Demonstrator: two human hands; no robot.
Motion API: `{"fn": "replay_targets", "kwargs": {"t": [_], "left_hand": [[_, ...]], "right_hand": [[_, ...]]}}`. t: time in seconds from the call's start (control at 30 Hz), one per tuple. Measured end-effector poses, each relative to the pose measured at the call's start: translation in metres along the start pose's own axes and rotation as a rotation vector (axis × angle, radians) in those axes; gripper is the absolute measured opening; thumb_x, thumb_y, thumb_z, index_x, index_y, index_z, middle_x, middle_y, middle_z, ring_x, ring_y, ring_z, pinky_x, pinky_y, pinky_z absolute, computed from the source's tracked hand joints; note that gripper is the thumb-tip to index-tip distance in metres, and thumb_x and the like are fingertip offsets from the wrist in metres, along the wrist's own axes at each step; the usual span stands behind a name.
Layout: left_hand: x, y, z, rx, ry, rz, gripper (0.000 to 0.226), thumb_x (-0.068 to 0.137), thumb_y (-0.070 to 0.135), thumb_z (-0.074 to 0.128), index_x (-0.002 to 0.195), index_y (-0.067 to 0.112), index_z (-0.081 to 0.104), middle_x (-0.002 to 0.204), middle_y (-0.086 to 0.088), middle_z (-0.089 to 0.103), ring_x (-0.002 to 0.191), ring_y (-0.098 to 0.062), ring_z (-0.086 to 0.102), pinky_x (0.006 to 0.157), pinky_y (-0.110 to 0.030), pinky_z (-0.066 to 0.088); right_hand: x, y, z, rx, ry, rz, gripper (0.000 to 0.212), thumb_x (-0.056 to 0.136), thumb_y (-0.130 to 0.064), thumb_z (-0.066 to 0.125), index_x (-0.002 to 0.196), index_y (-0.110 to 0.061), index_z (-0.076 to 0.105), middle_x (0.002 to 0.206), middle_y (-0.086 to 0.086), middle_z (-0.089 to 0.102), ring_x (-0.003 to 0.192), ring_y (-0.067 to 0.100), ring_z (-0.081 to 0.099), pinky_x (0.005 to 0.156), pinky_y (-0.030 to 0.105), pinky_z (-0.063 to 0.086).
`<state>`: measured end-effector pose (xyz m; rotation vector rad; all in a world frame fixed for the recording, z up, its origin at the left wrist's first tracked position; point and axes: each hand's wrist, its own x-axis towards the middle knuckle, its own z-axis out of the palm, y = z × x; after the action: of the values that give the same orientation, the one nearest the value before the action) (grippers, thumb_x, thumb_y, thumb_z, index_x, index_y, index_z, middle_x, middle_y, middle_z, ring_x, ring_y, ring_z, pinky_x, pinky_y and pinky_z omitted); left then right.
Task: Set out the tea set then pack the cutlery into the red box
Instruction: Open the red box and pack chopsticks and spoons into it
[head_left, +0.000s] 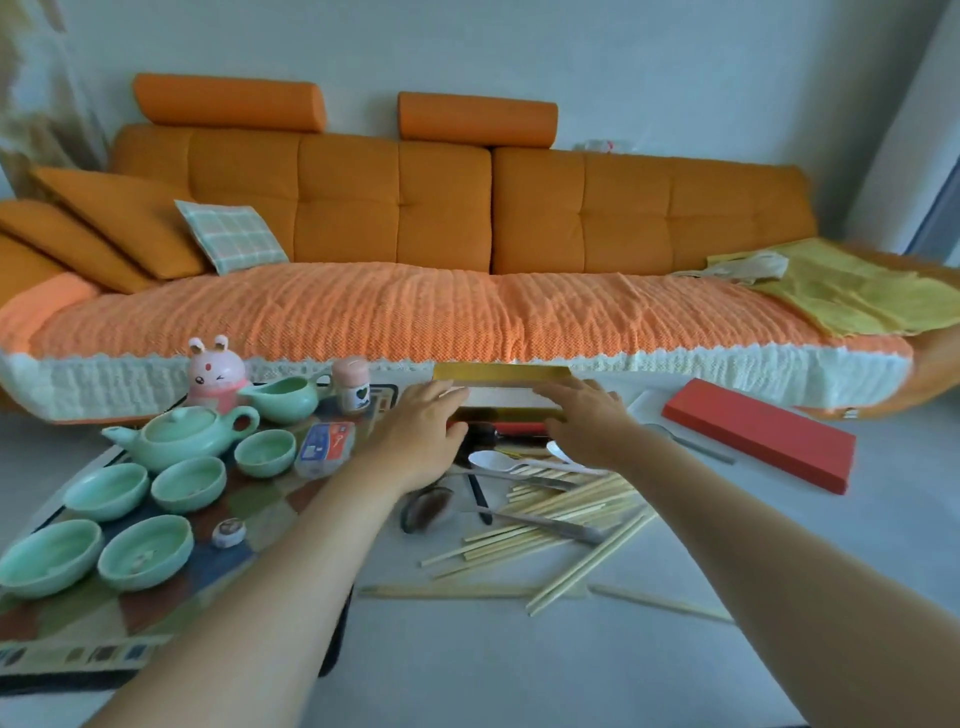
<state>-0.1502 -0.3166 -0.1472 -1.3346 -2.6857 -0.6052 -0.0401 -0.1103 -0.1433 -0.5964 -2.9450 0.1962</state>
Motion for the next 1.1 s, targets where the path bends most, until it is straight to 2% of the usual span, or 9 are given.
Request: {"fn": "replay_targets", "kwargs": {"t": [0.13,0.3,0.43,0.5,0.7,0.87,0.97,1.03,1.1], "left_hand": [[0.021,-0.004,0.018,0.048,-0.155,-0.026,0.055,0.106,0.039,0.029,0.157,0.029,0.014,0.165,0.007,0.003,0.151,-0.013,-0.005,0.120,-0.042,0.007],[0.025,-0.010,0.029,-0.019,-0.099,-0.015,0.049,0.103,0.035,0.039,0.150,0.020,0.036,0.157,0.002,0.033,0.149,-0.017,0.016,0.119,-0.038,0.017],[0.016,-0.003,0.023,-0.001,-0.093,-0.004,0.046,0.102,0.038,0.041,0.145,0.022,0.043,0.146,0.002,0.046,0.139,-0.016,0.033,0.111,-0.038,0.031],[0.011,0.001,0.020,-0.003,-0.109,-0.014,0.045,0.101,0.041,0.040,0.142,0.024,0.045,0.142,0.003,0.048,0.135,-0.016,0.037,0.108,-0.038,0.036],[-0.005,0.016,0.012,0.039,-0.139,-0.016,0.043,0.102,0.044,0.038,0.139,0.024,0.049,0.138,0.003,0.051,0.128,-0.017,0.044,0.102,-0.037,0.039],[-0.017,0.022,0.008,0.058,-0.152,0.005,0.044,0.103,0.039,0.038,0.144,0.023,0.045,0.145,0.001,0.048,0.133,-0.018,0.041,0.107,-0.036,0.036],[-0.022,0.021,0.009,0.024,-0.121,0.025,0.044,0.103,0.032,0.042,0.146,0.022,0.044,0.149,0.002,0.044,0.137,-0.018,0.037,0.112,-0.036,0.033],[-0.025,0.022,0.009,0.023,-0.031,0.064,0.040,0.101,0.026,0.048,0.141,0.022,0.049,0.143,0.005,0.047,0.134,-0.017,0.038,0.109,-0.034,0.034],[-0.026,0.024,0.009,0.069,0.083,0.112,0.031,0.097,0.022,0.054,0.128,0.024,0.059,0.128,0.007,0.053,0.122,-0.017,0.044,0.100,-0.031,0.038]], "right_hand": [[0.000,0.014,0.007,0.040,-0.103,-0.020,0.051,0.098,-0.025,0.036,0.148,-0.036,0.036,0.152,-0.003,0.039,0.137,0.022,0.035,0.113,0.045,0.029],[-0.002,0.013,0.003,0.208,-0.063,-0.040,0.044,0.097,-0.014,0.040,0.137,-0.028,0.053,0.133,0.001,0.054,0.117,0.019,0.050,0.095,0.026,0.036],[-0.009,0.016,-0.001,0.266,-0.088,-0.009,0.037,0.097,-0.018,0.043,0.127,-0.030,0.060,0.103,0.001,0.065,0.062,0.013,0.054,0.058,0.025,0.045],[-0.013,0.016,-0.001,0.265,-0.090,0.009,0.036,0.097,-0.022,0.044,0.128,-0.033,0.059,0.099,-0.002,0.064,0.055,0.014,0.052,0.053,0.027,0.046],[-0.035,0.017,-0.008,0.229,-0.088,-0.003,0.036,0.096,-0.022,0.045,0.126,-0.034,0.060,0.119,-0.002,0.064,0.064,0.015,0.061,0.069,0.030,0.056],[-0.046,0.019,-0.009,0.233,-0.111,-0.027,0.038,0.097,-0.022,0.045,0.131,-0.033,0.058,0.129,-0.001,0.060,0.071,0.013,0.065,0.068,0.024,0.053],[-0.049,0.017,-0.008,0.193,-0.047,-0.050,0.041,0.096,-0.020,0.047,0.135,-0.029,0.056,0.140,-0.001,0.051,0.114,0.018,0.058,0.099,0.034,0.046],[-0.049,0.013,-0.008,0.131,0.099,-0.132,0.037,0.092,-0.014,0.052,0.126,-0.025,0.063,0.127,0.001,0.057,0.119,0.022,0.050,0.103,0.041,0.042],[-0.050,0.003,-0.012,0.088,0.179,-0.229,0.028,0.090,-0.012,0.055,0.110,-0.024,0.070,0.108,-0.002,0.063,0.102,0.020,0.056,0.089,0.041,0.050]]}}
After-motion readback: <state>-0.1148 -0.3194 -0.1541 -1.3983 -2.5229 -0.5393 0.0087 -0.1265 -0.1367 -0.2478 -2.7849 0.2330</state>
